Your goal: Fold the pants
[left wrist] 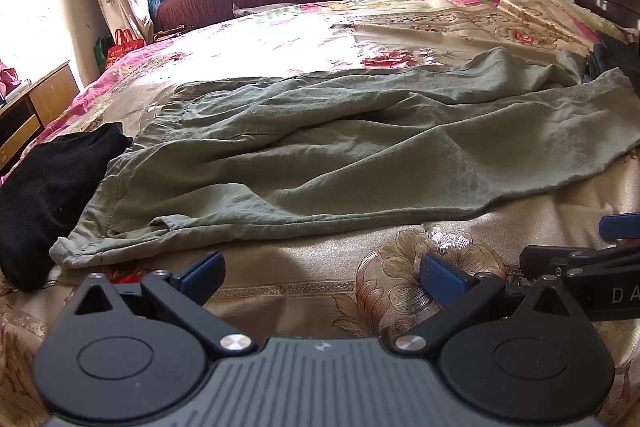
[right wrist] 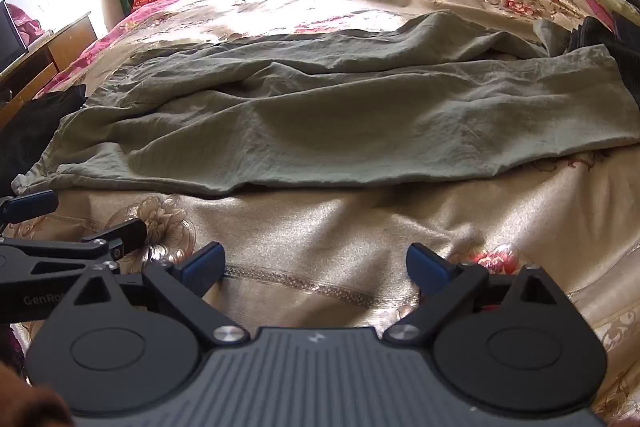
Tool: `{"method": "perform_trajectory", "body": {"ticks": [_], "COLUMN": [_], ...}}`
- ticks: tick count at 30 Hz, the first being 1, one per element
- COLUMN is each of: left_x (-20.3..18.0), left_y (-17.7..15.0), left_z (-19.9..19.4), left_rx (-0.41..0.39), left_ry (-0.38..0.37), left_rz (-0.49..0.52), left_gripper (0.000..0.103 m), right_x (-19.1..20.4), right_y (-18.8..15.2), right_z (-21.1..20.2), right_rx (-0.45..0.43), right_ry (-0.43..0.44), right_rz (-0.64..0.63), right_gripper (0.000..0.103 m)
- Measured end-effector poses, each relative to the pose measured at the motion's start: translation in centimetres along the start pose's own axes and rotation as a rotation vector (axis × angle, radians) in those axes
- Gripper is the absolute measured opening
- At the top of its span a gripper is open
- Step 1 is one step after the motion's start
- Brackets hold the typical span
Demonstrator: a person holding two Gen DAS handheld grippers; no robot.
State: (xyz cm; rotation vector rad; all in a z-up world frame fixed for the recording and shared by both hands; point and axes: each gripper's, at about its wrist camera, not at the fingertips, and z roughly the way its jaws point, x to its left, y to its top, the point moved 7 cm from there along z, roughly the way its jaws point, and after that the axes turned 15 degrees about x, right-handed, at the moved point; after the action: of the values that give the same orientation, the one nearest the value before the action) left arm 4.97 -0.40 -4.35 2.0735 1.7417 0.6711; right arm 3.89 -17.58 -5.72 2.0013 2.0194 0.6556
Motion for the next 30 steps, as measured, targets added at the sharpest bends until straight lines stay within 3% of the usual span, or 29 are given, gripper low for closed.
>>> {"method": "perform_trajectory", "body": {"ticks": [23, 30], "left_x": [-0.5, -3.6], "left_y": [0.6, 2.6], "left_z": [-0.2, -0.6], "left_rx": [-0.020, -0.065], "left_ry": [-0.003, -0.035], "left_rz": [0.015, 0.118], "left_gripper": [0.103, 0.103], "right_x": [-0.7, -4.1], "right_y": [0.1, 2.1], "right_z": [-0.9, -2.4], "right_rx": [-0.003, -0.066], "right_ry": [0.013, 0.032], "right_rz": [0.015, 0.154], "right_gripper": [0.096, 0.096]}}
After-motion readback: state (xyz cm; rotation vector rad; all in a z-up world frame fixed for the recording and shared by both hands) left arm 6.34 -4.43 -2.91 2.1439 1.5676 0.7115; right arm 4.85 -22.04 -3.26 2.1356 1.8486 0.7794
